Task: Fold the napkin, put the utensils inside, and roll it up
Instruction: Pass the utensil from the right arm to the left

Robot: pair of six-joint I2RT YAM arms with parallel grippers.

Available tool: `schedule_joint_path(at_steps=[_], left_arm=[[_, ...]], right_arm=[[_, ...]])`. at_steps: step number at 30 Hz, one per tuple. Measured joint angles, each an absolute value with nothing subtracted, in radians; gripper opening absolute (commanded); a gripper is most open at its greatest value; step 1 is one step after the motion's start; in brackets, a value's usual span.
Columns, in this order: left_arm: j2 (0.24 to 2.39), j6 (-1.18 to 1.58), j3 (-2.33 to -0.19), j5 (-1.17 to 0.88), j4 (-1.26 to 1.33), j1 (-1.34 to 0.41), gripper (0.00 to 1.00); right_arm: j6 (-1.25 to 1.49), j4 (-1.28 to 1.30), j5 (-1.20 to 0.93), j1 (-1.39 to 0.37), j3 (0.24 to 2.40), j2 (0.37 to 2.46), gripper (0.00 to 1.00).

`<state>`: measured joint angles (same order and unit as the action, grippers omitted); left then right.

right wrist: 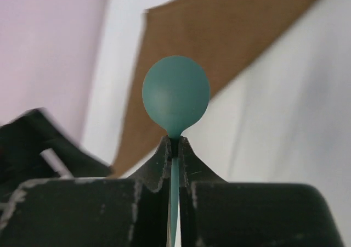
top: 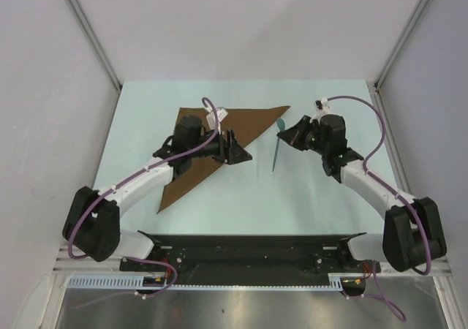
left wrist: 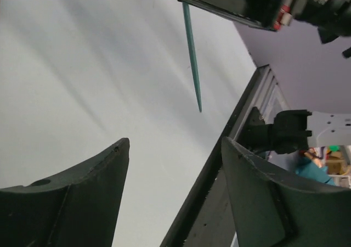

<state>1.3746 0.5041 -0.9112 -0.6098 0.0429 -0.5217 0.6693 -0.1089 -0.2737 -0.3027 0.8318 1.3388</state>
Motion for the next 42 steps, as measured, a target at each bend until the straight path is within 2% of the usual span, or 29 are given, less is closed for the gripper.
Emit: schedule_joint_path(at_steps=[5,18,29,37,38,40,41,42], left_arm=[[1.377,0.633,-0.846,-0.637,0.199,-0.561,0.7],[1.414,0.829,-0.776,-0.67,0.512,-0.616,0.54],[1.432,0.945,-0.731,-0.702,0.725,-0.618,0.33],[1.494,1.105,-0.697,-0.743,0.973,-0.617,0.26],[1.501,1.121,-0.695,-0.746,0.997,-0.617,0.18],[1.512,1.152,-0.688,-0.748,1.036,-0.616,0.12],[1.515,1.164,-0.682,-0.749,1.049,-0.615,0.03],[1.518,1.177,-0.676,-0.749,1.061,-0.613,0.0]], right_arm=[[0.776,-0.352,-0.374,-0.346,0.722,1.285,0.0],[1.015,-0.754,-0.514,-0.39,0.617,1.328,0.0],[1.118,-0.932,-0.58,-0.405,0.617,1.362,0.0],[1.157,-1.0,-0.611,-0.406,0.617,1.368,0.0],[1.161,-1.008,-0.613,-0.406,0.617,1.368,0.0],[1.169,-1.019,-0.619,-0.406,0.617,1.368,0.0],[1.171,-1.025,-0.622,-0.406,0.617,1.368,0.0],[1.17,-1.031,-0.626,-0.406,0.617,1.368,0.0]])
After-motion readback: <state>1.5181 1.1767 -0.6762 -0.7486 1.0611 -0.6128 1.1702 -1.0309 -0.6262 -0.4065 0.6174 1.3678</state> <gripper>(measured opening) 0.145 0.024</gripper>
